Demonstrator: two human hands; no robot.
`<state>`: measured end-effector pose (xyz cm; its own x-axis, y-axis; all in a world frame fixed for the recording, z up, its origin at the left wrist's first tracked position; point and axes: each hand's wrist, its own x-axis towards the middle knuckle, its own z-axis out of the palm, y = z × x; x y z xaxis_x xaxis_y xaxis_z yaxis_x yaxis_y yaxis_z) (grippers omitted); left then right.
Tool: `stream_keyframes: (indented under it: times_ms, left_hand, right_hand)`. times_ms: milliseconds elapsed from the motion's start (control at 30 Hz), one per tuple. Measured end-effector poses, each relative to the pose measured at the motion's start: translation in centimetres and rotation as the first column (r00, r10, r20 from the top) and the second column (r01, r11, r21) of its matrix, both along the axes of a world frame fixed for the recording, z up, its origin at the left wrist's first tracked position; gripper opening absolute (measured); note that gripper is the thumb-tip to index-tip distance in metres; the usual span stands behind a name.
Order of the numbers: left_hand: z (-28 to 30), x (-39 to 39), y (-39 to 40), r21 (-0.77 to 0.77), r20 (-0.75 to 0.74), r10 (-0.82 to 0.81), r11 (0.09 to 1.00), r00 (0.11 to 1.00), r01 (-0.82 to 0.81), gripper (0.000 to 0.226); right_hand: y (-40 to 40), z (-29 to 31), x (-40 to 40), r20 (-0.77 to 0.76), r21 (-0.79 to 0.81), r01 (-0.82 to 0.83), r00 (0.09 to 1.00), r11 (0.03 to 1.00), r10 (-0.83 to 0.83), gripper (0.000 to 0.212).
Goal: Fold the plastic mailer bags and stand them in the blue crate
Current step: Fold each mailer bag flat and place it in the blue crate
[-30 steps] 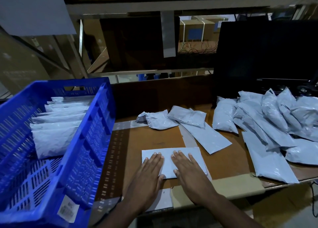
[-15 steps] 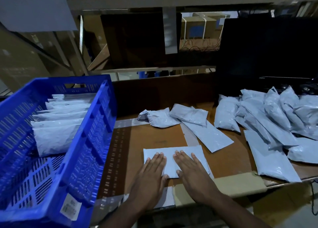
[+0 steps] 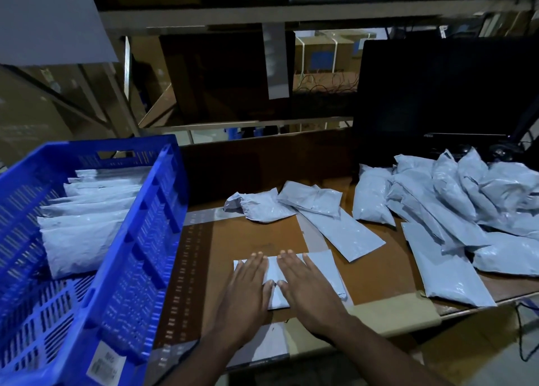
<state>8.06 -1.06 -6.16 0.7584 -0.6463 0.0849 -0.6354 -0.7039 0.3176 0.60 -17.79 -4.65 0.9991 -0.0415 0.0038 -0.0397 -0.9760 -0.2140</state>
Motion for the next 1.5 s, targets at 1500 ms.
stream_keyframes:
  times_ms: [1500]
  left_hand:
    - [11.9,3.8,3.1,-0.106,-0.492,0.047,0.988,0.870,-0.113,0.046]
  right_hand:
    - [-6.8,5.6,0.0,-0.037,0.377,0.064,0.998,0.924,-0.054,0.083]
